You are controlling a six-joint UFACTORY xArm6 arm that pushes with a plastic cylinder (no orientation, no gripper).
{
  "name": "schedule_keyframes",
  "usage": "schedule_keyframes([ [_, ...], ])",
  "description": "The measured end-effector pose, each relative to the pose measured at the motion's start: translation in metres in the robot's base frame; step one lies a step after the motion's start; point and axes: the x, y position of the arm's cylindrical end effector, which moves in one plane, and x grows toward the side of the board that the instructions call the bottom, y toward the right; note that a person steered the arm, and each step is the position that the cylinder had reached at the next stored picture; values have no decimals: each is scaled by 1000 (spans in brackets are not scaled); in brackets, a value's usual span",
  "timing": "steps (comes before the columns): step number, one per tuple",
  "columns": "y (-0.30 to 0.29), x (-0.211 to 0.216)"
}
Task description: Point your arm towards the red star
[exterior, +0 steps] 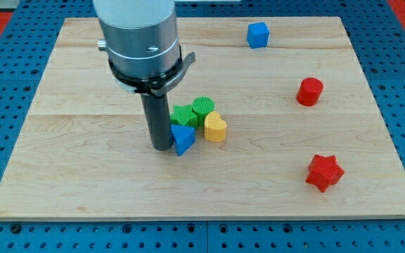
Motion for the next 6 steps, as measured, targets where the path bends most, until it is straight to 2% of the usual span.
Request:
schedule_keyframes([
  [2,5,5],
  [3,34,44],
  [5,200,89],
  [6,279,92],
])
